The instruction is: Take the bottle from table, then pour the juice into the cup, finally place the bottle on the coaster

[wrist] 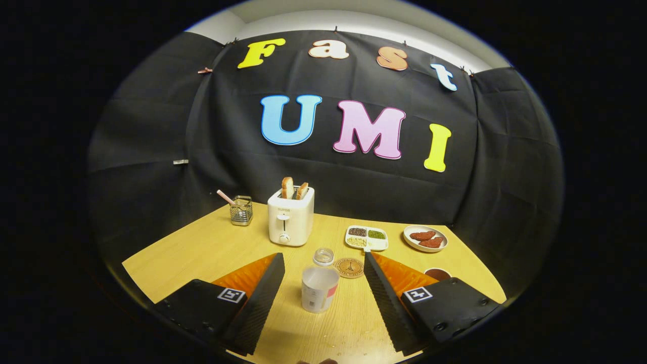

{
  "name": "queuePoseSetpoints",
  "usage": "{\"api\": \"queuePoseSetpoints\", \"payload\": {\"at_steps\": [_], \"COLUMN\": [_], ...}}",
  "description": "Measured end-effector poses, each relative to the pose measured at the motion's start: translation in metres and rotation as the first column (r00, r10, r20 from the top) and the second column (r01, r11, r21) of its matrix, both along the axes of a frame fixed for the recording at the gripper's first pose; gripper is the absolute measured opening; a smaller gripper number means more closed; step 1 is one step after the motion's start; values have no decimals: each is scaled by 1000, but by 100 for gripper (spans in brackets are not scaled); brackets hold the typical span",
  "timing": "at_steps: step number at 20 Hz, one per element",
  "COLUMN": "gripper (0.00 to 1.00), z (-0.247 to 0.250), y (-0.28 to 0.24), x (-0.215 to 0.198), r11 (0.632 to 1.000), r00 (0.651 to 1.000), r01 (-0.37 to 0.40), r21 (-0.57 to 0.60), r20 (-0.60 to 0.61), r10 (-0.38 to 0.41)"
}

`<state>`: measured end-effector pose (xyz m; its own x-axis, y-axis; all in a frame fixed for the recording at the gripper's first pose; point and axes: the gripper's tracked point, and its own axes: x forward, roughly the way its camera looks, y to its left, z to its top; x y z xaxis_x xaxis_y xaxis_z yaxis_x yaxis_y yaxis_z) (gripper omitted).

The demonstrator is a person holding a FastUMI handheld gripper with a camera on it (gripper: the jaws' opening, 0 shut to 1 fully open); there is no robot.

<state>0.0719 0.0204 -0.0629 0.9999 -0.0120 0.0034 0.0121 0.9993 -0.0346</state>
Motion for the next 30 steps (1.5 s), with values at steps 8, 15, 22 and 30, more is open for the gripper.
{"api": "queuePoseSetpoints", "payload": {"at_steps": [8,15,22,30], "gripper": [98,97,98,98], "z": [-44,-71,-97,-107], "y": [-1,-2,-12,-10], "x": [39,62,83,96], "r11": [998,998,999,999], "r00": [998,996,995,997], "r01": [27,28,47,37], "r21": [-64,-64,4,5], "r20": [-59,-78,-89,-63], "r10": [-31,-33,-47,-37]}}
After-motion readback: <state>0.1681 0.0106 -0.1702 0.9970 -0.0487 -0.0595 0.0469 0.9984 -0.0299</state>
